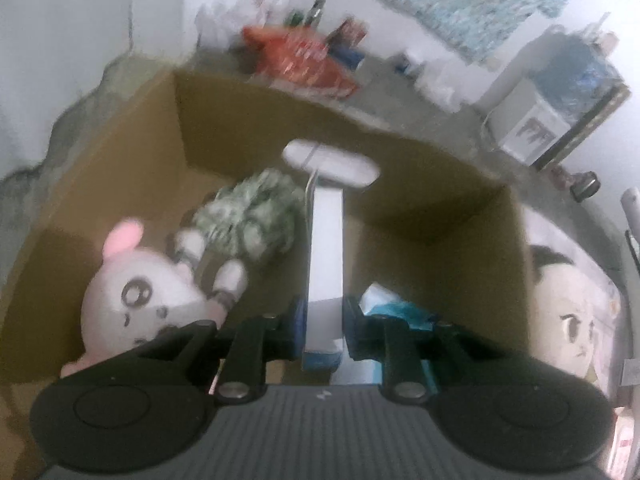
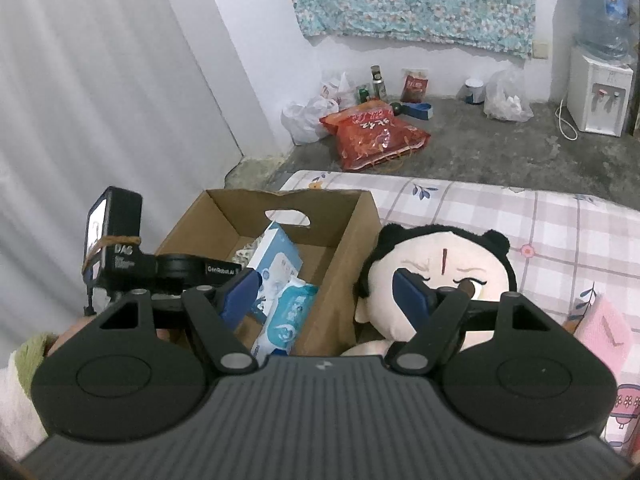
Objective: Organize soft objects
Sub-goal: 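Lower the wet wipes pack into the cardboard box and open the right tool, then move both tools away from the box back over the mat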
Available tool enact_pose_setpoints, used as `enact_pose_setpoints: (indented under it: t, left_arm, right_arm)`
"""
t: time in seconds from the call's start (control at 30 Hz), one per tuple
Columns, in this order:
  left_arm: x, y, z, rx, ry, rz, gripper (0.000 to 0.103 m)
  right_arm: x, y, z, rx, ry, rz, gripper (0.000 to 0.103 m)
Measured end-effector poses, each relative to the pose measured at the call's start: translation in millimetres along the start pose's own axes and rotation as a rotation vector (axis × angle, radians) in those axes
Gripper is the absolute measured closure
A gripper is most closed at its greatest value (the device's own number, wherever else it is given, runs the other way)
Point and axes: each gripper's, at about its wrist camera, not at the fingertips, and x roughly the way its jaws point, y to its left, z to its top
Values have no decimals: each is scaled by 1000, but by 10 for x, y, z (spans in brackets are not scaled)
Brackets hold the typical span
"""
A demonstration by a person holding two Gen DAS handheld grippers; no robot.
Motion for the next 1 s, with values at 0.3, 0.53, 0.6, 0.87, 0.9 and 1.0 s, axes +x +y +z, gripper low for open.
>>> enact_pose_setpoints:
  t: [0.3,0.53,0.6,0.87,0.9,1.0]
  left_arm:
    - [-171,110,22,-4,-62,82,61]
    - [-213,5,17,55,-87,162,65]
    - [-139,-48,3,79,-73,202,69]
    - [135,-227,36,136,-37,246,88]
    - [155,-237,45,132,-29,232,88]
    - [230,-280,63,127,-2,190,88]
  right_arm:
    - [24,18,-31,-1,6,16,29]
    - [-3,-34,-52,14,0,8,30]
    - [-26,-45,-69,14,-3,3,31]
    - [-96,-60,-114,2,-9,-12,32]
    - [-97,-64,-113,3,-9,-13,32]
    - [-82,-77,-114,3,-8,-14,32]
